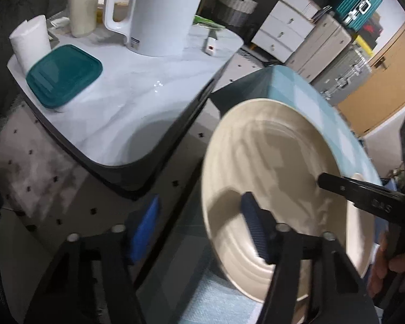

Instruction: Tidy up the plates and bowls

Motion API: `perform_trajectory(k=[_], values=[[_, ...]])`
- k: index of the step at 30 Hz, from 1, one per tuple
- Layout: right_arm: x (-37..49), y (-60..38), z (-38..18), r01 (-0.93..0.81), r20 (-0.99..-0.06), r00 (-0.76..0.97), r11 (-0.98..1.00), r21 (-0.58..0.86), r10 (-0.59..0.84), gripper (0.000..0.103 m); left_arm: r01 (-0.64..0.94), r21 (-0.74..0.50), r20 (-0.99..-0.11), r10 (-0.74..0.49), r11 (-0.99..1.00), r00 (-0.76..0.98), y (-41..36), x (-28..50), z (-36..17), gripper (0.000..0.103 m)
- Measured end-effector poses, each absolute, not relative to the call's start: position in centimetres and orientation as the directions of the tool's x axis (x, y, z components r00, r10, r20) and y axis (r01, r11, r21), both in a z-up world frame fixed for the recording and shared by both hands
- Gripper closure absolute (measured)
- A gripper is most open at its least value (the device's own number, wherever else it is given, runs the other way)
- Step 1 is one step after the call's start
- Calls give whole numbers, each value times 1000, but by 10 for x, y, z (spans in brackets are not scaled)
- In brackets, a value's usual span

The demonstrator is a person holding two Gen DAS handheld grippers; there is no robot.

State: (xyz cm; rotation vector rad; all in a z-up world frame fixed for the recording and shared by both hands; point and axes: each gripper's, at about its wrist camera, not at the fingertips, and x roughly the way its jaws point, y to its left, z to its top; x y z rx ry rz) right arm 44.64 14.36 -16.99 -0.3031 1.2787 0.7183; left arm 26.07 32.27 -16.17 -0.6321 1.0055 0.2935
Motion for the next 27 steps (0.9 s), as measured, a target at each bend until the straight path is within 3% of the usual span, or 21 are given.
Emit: perform_trajectory(k=[4, 6, 10, 27], values=[[445, 139, -163, -634, -934, 124, 751, 185, 334, 87, -470, -374, -840, -78, 800, 537, 319, 262, -157, 76], [443, 140, -159, -639, -934, 130, 748, 179, 334, 88, -470, -378, -838, -80, 798, 540, 319, 262, -156, 84], [444, 139, -159, -615, -941, 110, 765, 189, 321, 88, -489, -419, -836, -114, 766, 537, 325, 259, -158, 87], [428, 120, -134, -545, -928, 100, 800, 250, 358, 91, -483, -382, -849, -94, 788, 519, 316, 244, -132, 87]])
